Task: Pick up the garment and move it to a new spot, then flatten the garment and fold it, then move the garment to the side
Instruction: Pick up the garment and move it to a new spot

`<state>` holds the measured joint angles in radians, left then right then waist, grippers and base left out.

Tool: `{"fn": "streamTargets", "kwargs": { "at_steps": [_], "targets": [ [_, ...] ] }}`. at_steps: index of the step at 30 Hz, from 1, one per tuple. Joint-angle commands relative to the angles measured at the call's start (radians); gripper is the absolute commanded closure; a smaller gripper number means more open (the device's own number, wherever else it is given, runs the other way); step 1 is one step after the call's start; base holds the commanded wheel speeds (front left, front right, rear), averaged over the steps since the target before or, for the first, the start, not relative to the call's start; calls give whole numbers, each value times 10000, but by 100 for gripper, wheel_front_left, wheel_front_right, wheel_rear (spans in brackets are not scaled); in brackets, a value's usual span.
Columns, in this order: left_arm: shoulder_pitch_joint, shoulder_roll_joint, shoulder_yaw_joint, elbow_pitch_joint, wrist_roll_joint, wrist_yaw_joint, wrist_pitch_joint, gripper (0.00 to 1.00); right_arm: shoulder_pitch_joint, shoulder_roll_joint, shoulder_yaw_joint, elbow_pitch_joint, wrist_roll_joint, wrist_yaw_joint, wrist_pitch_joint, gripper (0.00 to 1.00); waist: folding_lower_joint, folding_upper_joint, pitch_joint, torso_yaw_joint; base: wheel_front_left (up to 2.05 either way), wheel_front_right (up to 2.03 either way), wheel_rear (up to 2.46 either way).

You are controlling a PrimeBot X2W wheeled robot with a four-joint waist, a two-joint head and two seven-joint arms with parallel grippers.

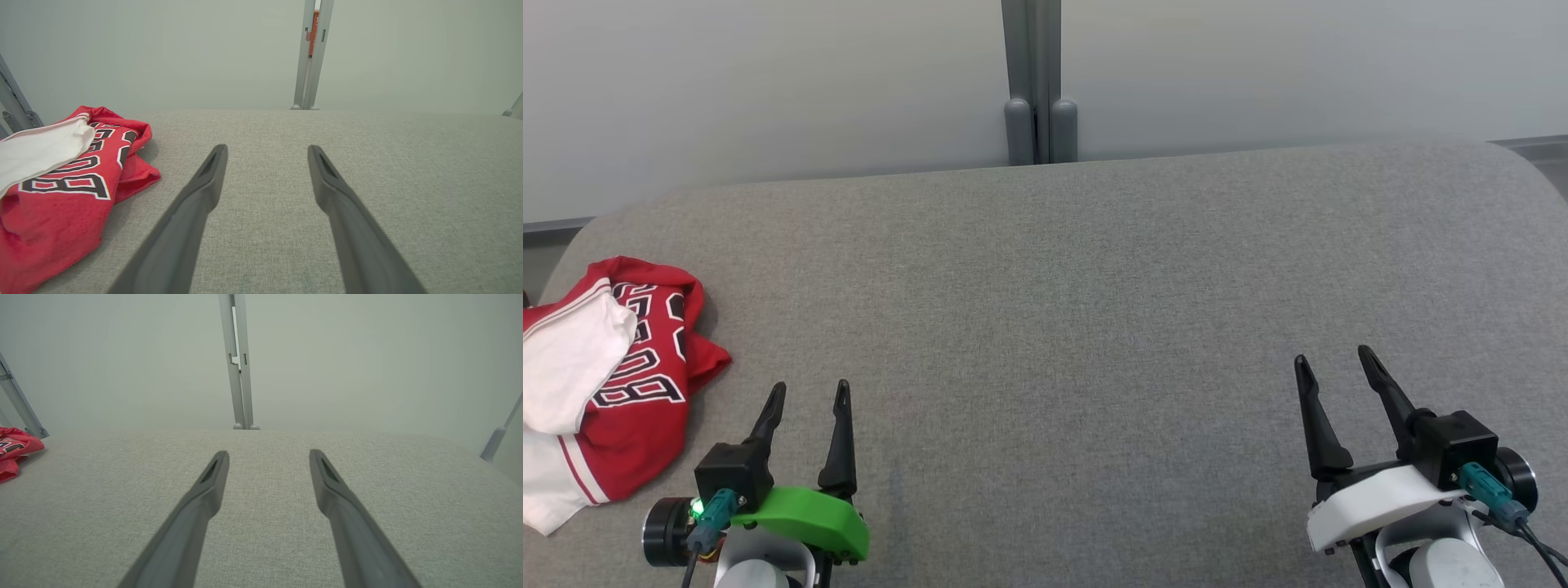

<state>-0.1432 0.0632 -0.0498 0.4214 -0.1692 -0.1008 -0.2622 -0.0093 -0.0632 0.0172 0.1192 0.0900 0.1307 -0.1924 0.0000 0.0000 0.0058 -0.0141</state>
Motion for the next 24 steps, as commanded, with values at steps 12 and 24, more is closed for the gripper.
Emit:
{"fn": "streamTargets", "kwargs": {
  "at_steps": [12,24],
  "targets": [
    [-245,-37,91,-18,-122,145,-37,0,77,41,-131,-77,123,0,-74,0,0,0,77,381,0,0,0],
    [-278,-66,446,-245,-259,298,-36,0,-47,-24,-114,-268,254,0,27,0,0,0,274,2642,0,0,0]
  ]
}}
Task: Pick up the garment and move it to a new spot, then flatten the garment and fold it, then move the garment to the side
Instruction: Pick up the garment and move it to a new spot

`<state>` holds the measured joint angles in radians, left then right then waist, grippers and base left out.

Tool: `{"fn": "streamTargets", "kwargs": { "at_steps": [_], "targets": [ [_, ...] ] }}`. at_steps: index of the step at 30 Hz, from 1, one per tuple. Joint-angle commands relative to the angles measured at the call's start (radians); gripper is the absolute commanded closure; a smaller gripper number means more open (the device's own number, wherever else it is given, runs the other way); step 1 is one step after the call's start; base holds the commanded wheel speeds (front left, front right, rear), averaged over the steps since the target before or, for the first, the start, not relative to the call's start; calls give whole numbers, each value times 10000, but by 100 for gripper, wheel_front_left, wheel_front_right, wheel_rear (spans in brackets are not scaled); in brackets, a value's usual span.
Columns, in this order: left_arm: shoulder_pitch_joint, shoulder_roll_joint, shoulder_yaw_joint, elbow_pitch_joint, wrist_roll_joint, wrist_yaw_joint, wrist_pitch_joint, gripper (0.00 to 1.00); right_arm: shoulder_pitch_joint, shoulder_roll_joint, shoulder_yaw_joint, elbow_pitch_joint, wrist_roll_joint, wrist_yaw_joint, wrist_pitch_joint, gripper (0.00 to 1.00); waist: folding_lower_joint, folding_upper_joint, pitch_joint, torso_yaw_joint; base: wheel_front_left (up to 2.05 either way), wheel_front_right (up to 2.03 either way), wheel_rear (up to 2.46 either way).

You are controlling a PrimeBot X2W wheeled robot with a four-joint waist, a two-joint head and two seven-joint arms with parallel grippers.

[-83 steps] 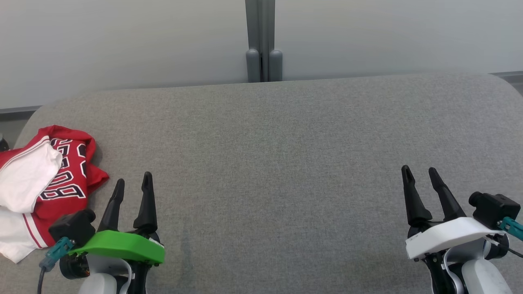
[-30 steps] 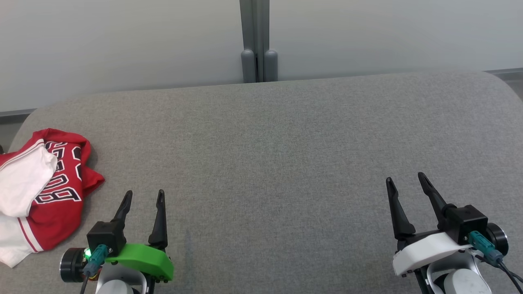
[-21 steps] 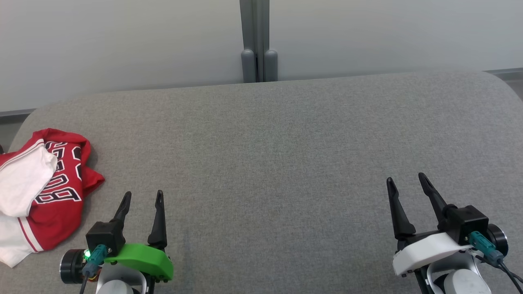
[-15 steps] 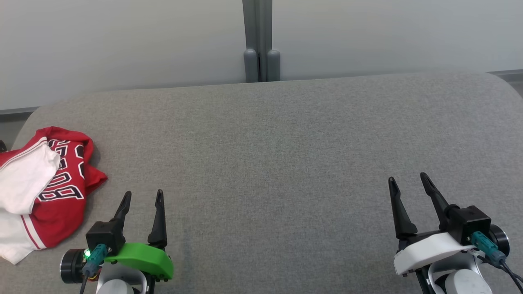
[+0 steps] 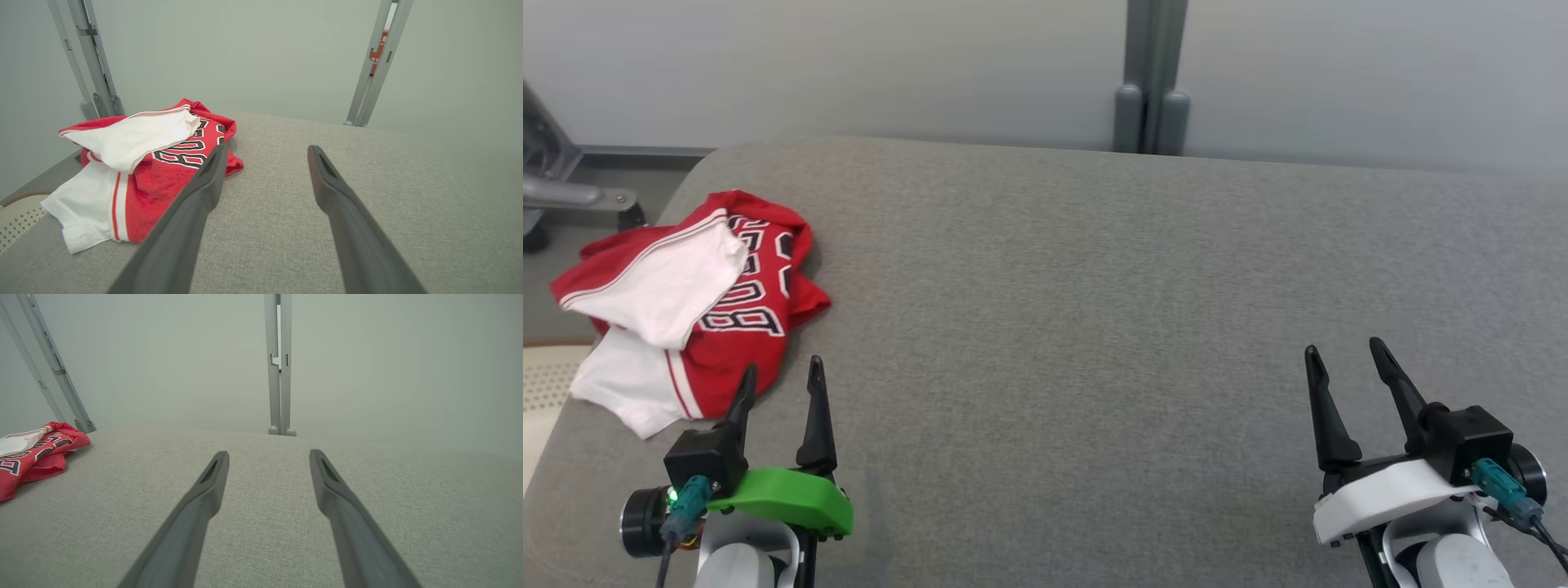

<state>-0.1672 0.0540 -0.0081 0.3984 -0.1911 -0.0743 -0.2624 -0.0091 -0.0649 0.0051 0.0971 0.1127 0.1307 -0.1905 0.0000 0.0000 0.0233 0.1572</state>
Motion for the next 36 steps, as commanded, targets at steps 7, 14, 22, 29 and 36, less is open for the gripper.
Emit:
{"fn": "streamTargets", "kwargs": {
  "at_steps": [7,14,22,29,36],
  "targets": [
    [48,5,352,-221,-155,49,-34,0,-238,-86,308,-272,117,-1,164,0,0,0,199,2281,0,0,0],
    [104,-17,520,-413,-196,60,-34,0,-381,-144,466,-504,51,-1,306,0,0,0,372,3087,0,0,0],
    [-277,-33,582,-630,-310,-53,-34,0,-623,-339,545,-890,49,-6,559,0,0,0,977,3194,0,0,0],
    [-1902,-39,263,186,-771,-221,-20,0,-1281,-852,611,-1749,35,-6,1060,0,0,0,2538,2720,0,0,0],
    [-4545,358,312,2960,-1532,-464,503,0,-1925,-1331,706,-2658,157,-6,1485,0,0,0,4119,1951,0,0,0]
  ]
}}
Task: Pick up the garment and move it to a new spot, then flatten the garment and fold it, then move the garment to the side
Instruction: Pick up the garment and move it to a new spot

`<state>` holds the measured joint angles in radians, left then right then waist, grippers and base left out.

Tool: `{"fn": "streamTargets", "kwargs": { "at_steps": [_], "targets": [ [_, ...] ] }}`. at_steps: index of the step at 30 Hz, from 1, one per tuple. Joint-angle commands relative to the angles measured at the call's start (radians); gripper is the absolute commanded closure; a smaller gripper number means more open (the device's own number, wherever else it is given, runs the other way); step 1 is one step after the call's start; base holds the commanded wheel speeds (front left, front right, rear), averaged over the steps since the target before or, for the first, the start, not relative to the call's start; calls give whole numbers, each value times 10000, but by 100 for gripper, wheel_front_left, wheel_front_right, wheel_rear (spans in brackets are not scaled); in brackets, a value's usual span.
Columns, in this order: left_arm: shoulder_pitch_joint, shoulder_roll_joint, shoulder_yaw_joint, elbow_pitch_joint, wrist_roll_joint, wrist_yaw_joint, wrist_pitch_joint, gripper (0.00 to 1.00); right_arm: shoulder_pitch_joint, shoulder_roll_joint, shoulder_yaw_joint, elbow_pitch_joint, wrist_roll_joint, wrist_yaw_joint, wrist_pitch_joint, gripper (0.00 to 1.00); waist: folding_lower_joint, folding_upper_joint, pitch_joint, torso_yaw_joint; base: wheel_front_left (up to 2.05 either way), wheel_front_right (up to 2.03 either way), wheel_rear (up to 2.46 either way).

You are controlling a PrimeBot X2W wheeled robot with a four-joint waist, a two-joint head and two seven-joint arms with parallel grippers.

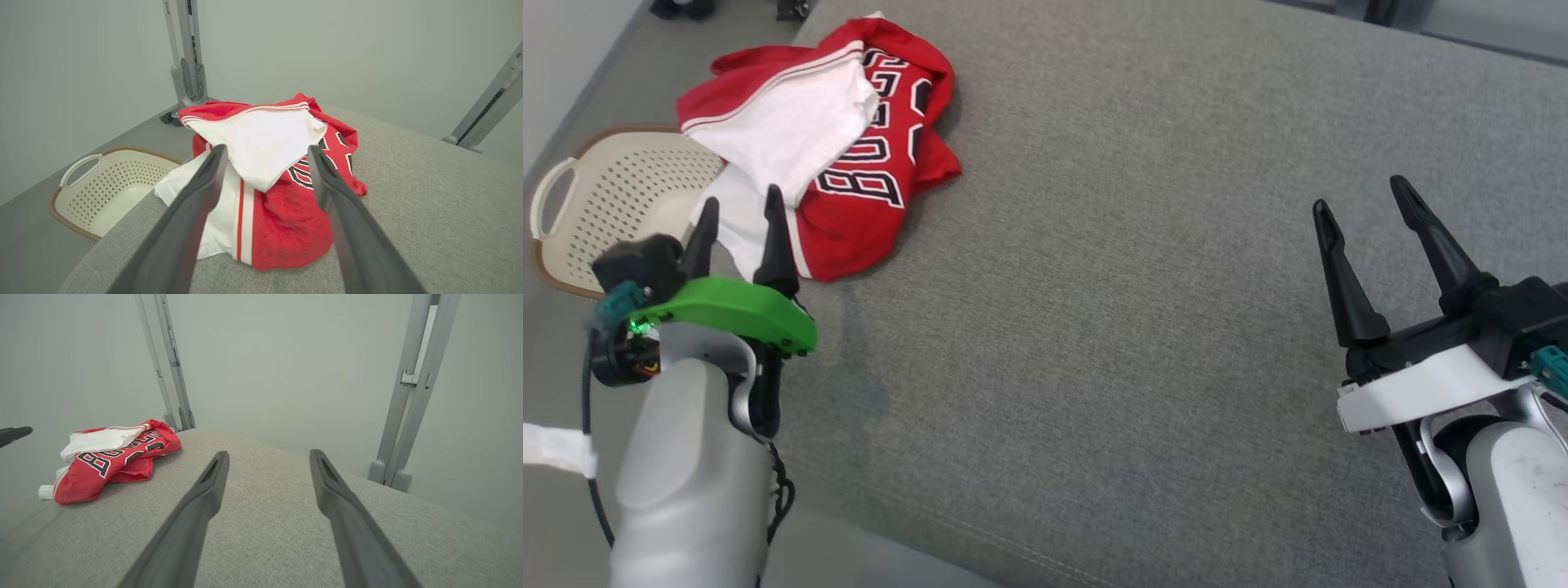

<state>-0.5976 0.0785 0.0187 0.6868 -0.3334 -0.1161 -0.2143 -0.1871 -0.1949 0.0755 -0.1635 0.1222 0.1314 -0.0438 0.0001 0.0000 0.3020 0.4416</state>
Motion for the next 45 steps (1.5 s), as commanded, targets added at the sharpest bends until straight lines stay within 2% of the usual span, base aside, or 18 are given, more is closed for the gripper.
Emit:
{"fn": "streamTargets", "kwargs": {
  "at_steps": [1,6,12,14,24,29,37,42,45],
  "targets": [
    [-533,214,84,456,-243,-59,161,0,-194,-75,17,-119,51,-13,42,0,-1,0,1468,-994,0,0,0],
    [-1984,751,297,2329,-1068,-144,722,0,-298,-197,-158,-367,87,-13,112,0,-1,0,1999,-1343,0,0,0],
    [-2868,1208,73,3496,-1947,-151,1167,0,-336,-302,-259,-518,129,-13,127,0,-1,0,2315,-1459,0,0,0],
    [-2965,1335,-1,3635,-2116,-153,982,100,-335,-268,-278,-515,140,-13,91,0,-1,0,2297,-1457,0,0,0],
    [-2222,2203,-288,3493,-2349,-136,-420,100,223,60,-383,-320,119,-13,-156,0,-1,0,1194,-1448,0,0,0],
    [-1587,2535,-19,2343,-1889,8,-524,100,535,239,-385,-148,181,-13,-286,0,-1,0,373,-1541,0,0,0],
    [687,2232,433,-1042,-850,553,-523,100,1143,664,-236,263,253,-13,-464,0,-1,0,-1214,-1934,0,0,0],
    [2295,1869,120,-2727,-492,799,-428,100,1560,882,-81,473,330,-13,-592,0,-1,0,-2050,-2356,0,0,0],
    [3201,1517,-283,-3734,-418,913,-7,100,1737,952,-70,476,328,-13,-600,0,-1,0,-2295,-2674,0,0,0]
  ]
}}
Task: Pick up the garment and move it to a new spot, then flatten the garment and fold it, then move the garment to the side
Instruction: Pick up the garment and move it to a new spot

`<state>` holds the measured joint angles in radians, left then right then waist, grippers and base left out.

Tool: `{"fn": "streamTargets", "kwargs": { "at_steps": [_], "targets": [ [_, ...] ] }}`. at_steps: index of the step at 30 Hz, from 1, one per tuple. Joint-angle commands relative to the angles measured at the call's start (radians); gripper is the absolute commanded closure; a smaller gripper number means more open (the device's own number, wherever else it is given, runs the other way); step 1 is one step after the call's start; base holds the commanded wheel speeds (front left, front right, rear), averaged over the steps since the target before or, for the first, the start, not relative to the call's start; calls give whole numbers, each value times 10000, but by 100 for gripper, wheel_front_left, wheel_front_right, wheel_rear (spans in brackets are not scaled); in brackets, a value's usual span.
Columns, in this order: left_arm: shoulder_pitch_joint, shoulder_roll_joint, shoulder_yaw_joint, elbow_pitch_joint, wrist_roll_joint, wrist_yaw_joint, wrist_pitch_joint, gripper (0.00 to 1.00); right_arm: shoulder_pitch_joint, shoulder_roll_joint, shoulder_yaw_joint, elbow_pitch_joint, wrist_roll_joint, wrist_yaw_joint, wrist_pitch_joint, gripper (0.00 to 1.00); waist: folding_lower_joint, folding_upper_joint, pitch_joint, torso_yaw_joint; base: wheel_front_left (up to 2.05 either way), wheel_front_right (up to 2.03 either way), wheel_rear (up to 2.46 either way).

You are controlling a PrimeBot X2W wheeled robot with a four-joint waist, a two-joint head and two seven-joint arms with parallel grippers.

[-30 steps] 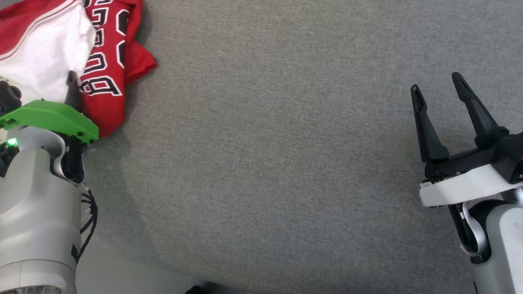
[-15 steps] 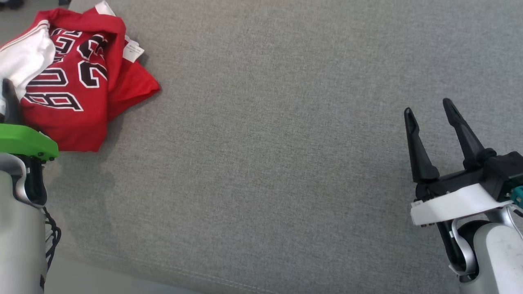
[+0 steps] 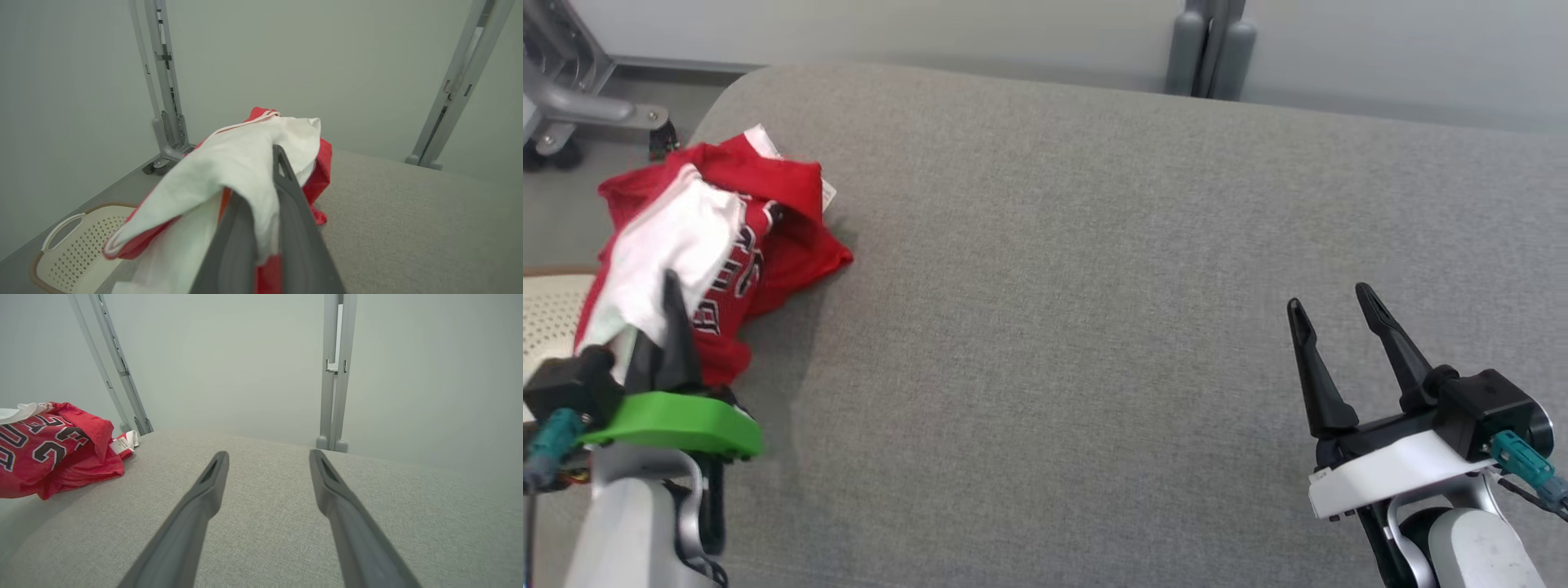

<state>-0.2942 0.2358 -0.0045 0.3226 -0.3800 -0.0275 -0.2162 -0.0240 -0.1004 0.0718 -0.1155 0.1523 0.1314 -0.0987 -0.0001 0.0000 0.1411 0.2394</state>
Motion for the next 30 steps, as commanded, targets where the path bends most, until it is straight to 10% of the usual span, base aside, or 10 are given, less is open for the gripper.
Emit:
{"fn": "streamTargets", "kwargs": {
  "at_steps": [1,28,29,30],
  "targets": [
    [343,-150,-195,-347,76,36,143,100,137,17,-36,-9,41,-13,-51,0,1,0,-708,-741,0,0,0],
    [-1839,-1821,-6665,561,-179,-1031,1114,100,-1132,337,-165,831,603,-13,-1056,0,1,0,1831,-5022,0,0,0],
    [-1882,-1822,-6791,619,-229,-1033,1039,67,-1137,347,-179,872,589,-13,-1076,0,1,0,1846,-5021,0,0,0],
    [-1935,-1827,-6953,670,-300,-1035,939,2,-1138,358,-193,925,583,-14,-1109,0,1,0,1849,-5004,0,0,0]
  ]
}}
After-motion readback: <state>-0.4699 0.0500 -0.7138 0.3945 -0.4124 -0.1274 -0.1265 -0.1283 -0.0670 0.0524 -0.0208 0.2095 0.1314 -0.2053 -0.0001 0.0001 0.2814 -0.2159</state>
